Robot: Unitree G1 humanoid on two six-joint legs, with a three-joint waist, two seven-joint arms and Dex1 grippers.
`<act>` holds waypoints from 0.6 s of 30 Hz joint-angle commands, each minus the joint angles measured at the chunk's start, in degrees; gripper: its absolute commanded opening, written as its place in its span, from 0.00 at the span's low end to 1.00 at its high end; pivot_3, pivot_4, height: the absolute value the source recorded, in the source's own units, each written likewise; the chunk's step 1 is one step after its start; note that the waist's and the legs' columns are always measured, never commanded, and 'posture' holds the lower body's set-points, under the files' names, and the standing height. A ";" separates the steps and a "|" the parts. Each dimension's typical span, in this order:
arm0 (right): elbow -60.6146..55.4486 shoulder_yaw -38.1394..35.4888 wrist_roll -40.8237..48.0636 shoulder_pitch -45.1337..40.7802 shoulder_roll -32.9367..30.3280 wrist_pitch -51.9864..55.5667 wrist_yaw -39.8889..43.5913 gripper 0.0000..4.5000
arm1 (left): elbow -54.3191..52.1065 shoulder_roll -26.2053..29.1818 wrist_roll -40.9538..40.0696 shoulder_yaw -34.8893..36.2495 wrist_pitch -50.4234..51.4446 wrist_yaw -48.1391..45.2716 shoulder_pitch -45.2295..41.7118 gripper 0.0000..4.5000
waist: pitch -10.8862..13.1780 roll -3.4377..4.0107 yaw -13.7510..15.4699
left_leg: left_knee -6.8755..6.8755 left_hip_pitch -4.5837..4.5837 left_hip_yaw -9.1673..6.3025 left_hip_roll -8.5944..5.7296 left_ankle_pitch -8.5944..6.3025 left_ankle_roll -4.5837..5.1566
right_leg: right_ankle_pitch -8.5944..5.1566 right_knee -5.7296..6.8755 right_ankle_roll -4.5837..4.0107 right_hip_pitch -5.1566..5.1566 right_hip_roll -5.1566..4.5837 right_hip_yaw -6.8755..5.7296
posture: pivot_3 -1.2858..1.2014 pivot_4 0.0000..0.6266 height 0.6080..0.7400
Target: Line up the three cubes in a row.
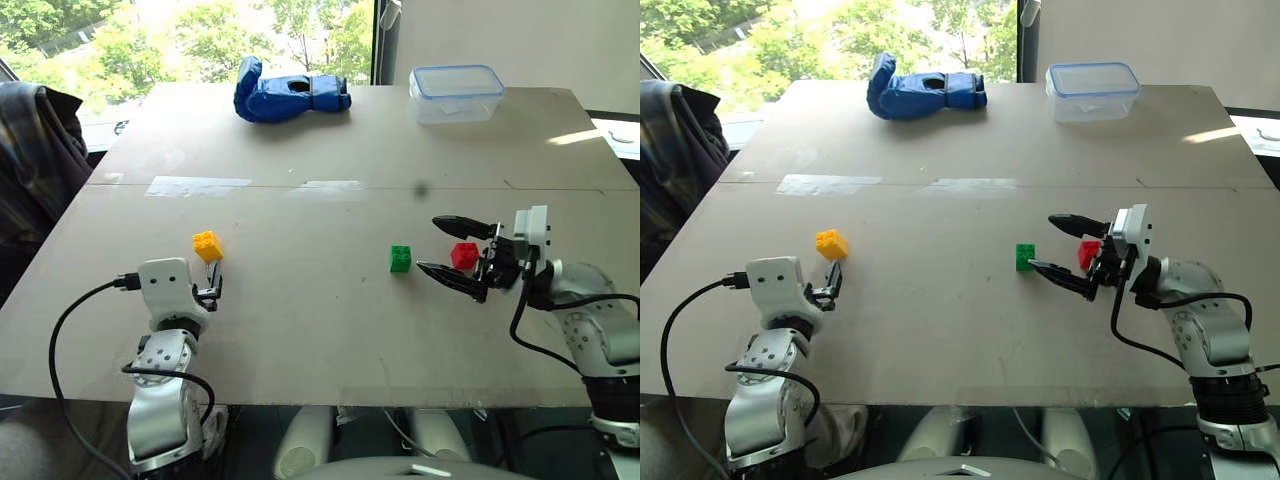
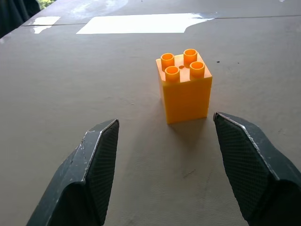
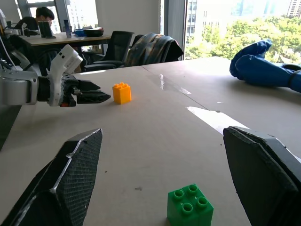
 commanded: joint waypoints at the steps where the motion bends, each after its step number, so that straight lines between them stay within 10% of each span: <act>1: -3.02 -0.75 0.50 0.27 0.34 -0.73 -0.73 0.94 | 2.88 1.45 -2.20 -0.89 -3.57 -2.75 -1.20 0.73 | 0.00 0.00 0.00 | 0.00 -0.02 0.00 0.00 0.00 -0.01 | 0.00 -0.03 0.00 0.00 0.00 0.00 | 0.52 0.24 1.00; 18: -3.44 -1.26 0.38 0.79 -0.13 -0.90 -0.79 0.94 | 12.00 2.16 -2.57 -2.40 -6.60 1.82 -9.30 0.73 | 0.00 0.01 0.04 | -0.03 -0.03 -0.04 0.00 0.03 -0.07 | 0.01 -0.03 0.01 -0.03 -0.05 -0.03 | 0.52 0.24 1.00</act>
